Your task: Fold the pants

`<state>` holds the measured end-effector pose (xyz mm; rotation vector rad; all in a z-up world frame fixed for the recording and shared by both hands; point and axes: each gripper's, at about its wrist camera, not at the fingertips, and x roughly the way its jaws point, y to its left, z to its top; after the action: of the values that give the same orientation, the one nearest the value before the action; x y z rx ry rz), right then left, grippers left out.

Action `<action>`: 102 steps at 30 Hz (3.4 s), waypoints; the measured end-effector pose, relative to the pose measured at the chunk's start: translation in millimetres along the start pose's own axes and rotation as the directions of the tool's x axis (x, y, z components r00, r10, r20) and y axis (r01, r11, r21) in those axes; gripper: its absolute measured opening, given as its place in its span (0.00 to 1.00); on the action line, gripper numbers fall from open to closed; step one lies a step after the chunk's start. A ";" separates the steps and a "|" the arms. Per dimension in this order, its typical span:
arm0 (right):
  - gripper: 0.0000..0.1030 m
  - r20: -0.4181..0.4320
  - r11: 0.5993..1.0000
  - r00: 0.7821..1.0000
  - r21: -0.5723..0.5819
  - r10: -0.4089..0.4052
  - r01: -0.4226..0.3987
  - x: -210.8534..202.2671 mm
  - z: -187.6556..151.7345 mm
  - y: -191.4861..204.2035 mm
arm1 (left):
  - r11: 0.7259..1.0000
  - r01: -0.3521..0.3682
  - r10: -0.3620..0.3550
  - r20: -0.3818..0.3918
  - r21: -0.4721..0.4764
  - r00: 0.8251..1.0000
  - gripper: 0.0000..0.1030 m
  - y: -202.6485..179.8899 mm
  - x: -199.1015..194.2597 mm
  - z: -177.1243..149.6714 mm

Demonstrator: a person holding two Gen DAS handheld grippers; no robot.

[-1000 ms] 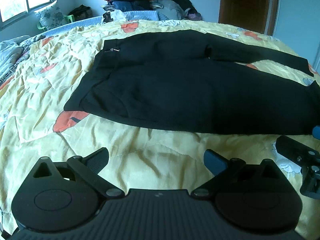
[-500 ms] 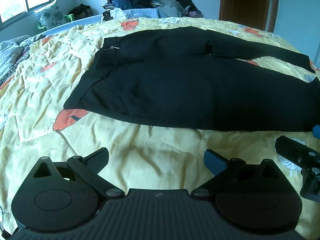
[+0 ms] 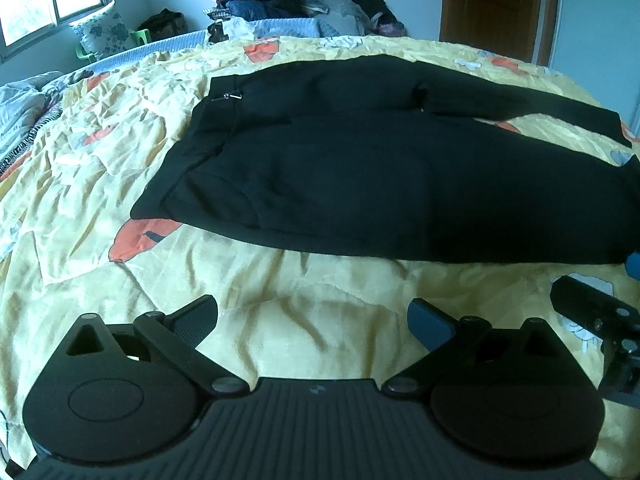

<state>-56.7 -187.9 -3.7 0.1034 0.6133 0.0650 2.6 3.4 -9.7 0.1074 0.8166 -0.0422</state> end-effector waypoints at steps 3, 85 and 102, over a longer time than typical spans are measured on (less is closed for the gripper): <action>1.00 -0.003 1.000 1.000 -0.006 -0.007 0.007 0.8 0.5 1.5 | 1.000 0.006 -0.005 0.012 -0.029 1.000 1.00 4.0 -2.8 1.1; 0.05 -0.199 0.497 0.888 -0.768 0.414 -0.404 187.3 173.6 46.8 | 0.713 0.308 -0.281 0.146 -0.630 0.949 0.97 147.6 147.7 210.9; 0.05 -0.238 0.548 0.841 -0.667 0.485 -0.505 131.5 117.3 56.6 | 0.810 0.314 -0.295 0.118 -0.495 0.948 0.03 141.4 92.5 142.2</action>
<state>116.5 -128.8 23.2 -0.4969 0.5302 0.8702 180.1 128.4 30.7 -0.5307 0.7787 -0.1298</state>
